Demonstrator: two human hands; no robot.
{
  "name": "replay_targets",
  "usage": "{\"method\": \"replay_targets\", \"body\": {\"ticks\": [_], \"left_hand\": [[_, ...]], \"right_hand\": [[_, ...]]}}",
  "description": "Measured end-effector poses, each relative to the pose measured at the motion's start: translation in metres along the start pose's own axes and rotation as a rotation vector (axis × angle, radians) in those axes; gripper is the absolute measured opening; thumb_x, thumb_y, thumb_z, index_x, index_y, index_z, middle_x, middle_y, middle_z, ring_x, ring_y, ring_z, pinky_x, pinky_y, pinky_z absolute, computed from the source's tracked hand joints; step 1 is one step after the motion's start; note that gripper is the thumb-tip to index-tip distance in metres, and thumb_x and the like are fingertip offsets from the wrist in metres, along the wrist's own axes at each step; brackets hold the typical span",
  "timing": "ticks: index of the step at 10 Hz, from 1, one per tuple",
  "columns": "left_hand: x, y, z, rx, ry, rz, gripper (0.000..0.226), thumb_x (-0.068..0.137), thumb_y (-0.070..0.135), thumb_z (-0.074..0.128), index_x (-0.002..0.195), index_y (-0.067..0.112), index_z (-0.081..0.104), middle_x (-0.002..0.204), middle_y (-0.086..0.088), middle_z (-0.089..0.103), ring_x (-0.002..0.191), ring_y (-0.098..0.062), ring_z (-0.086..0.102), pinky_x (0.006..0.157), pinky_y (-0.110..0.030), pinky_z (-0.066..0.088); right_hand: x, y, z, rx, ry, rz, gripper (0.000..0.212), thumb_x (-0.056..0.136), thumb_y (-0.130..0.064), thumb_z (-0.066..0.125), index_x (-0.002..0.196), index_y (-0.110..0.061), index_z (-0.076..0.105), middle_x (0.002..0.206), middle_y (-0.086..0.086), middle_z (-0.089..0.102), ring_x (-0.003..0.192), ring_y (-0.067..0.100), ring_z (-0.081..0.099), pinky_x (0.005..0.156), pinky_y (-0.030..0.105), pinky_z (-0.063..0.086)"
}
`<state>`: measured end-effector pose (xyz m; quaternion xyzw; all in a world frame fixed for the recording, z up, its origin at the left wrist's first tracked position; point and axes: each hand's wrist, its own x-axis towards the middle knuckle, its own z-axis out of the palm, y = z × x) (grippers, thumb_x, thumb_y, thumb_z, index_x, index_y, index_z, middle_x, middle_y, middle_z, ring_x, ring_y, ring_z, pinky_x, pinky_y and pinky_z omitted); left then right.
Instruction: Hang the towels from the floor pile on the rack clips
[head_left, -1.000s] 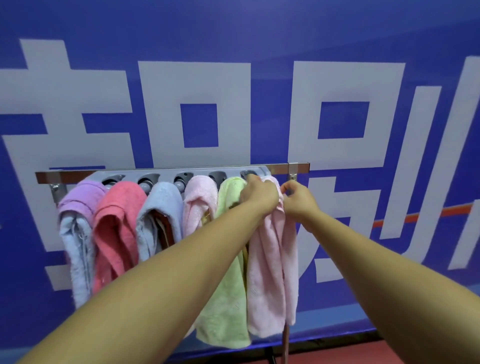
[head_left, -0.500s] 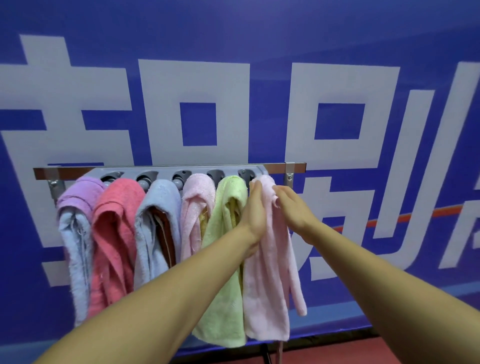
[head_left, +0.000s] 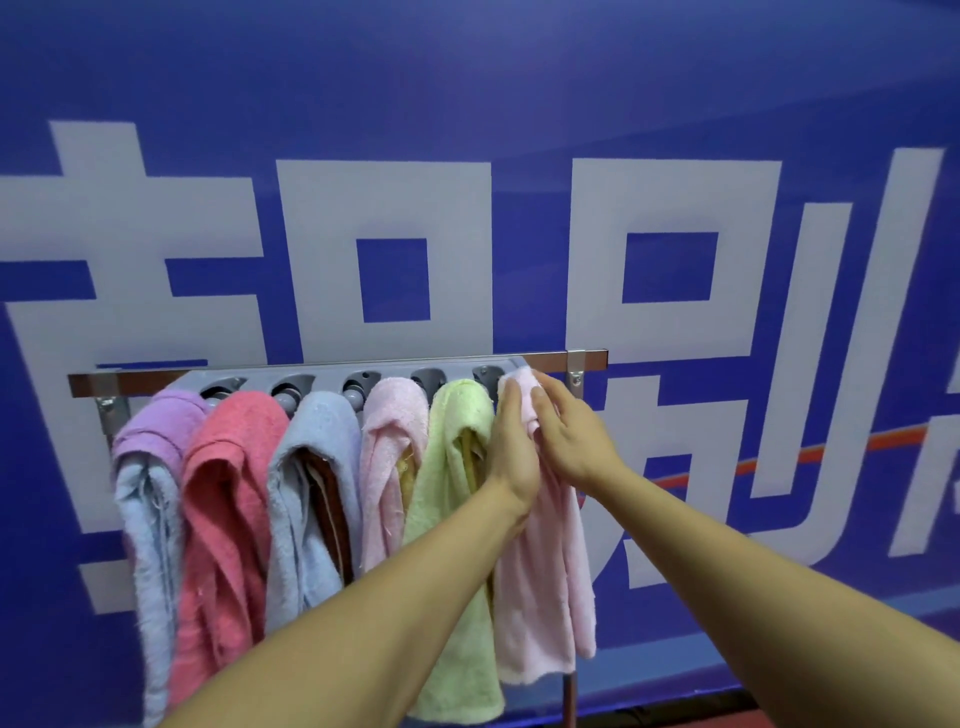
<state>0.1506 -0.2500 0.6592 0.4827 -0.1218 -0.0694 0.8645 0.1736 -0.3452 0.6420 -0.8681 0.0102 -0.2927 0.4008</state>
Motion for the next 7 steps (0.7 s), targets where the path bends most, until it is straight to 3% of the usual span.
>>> {"method": "replay_targets", "body": {"ticks": [1,2,3,4,5,6,7], "left_hand": [[0.014,-0.006,0.003,0.041,0.037,0.091,0.073,0.089,0.063,0.049,0.132,0.005,0.062,0.119,-0.006,0.066,0.125,-0.025,0.059,0.117,-0.041,0.038],[0.036,-0.022,-0.006,0.202,0.04,0.084,0.089,0.063,0.079,0.038,0.122,0.02,0.069,0.119,-0.005,0.072,0.118,-0.021,0.063,0.113,-0.044,0.042],[0.023,-0.01,-0.007,0.27,0.026,0.031,0.069,0.081,0.067,0.038,0.122,0.02,0.068,0.116,-0.005,0.072,0.115,-0.02,0.065,0.111,-0.042,0.045],[0.012,-0.003,-0.009,0.196,-0.013,-0.023,0.048,0.106,0.045,0.038,0.119,0.01,0.067,0.113,-0.009,0.07,0.115,-0.023,0.064,0.109,-0.038,0.046],[0.01,-0.009,-0.014,0.215,-0.012,0.015,0.04,0.107,0.041,0.037,0.109,0.017,0.069,0.106,-0.004,0.07,0.109,-0.017,0.064,0.105,-0.033,0.047],[0.0,-0.011,-0.019,0.26,0.009,0.02,0.052,0.101,0.059,0.036,0.12,0.022,0.068,0.124,-0.006,0.069,0.114,-0.01,0.062,0.111,-0.033,0.042],[-0.003,-0.011,-0.026,0.527,-0.028,0.096,0.073,0.087,0.075,0.03,0.144,0.035,0.051,0.148,0.01,0.051,0.135,-0.011,0.048,0.12,-0.035,0.03]], "right_hand": [[0.008,-0.002,0.006,-0.034,0.04,-0.002,0.046,0.107,-0.053,0.024,0.145,-0.041,0.046,0.117,0.007,0.07,0.11,0.024,0.063,0.09,0.04,0.053],[0.008,-0.003,0.011,-0.064,0.01,0.055,0.045,0.107,-0.052,0.022,0.144,-0.041,0.044,0.124,0.006,0.068,0.112,0.029,0.062,0.089,0.04,0.049],[0.001,-0.005,0.012,-0.076,0.046,0.059,0.041,0.108,-0.047,0.026,0.141,-0.036,0.049,0.122,0.003,0.069,0.109,0.027,0.062,0.082,0.035,0.044],[-0.01,0.0,0.013,0.007,0.029,0.108,0.045,0.108,-0.047,0.023,0.142,-0.029,0.047,0.129,0.003,0.065,0.113,0.027,0.061,0.087,0.034,0.043],[-0.013,-0.001,0.005,0.129,-0.057,0.144,0.049,0.108,-0.048,0.022,0.149,-0.028,0.04,0.144,0.001,0.056,0.127,0.024,0.055,0.103,0.038,0.043],[-0.016,-0.006,-0.005,0.143,-0.067,0.138,0.049,0.108,-0.048,0.025,0.152,-0.029,0.037,0.149,0.002,0.051,0.134,0.026,0.05,0.111,0.044,0.041],[-0.023,-0.01,-0.018,0.0,0.034,0.096,0.05,0.107,-0.047,0.028,0.153,-0.029,0.036,0.148,0.009,0.052,0.135,0.028,0.047,0.109,0.044,0.04]]}}
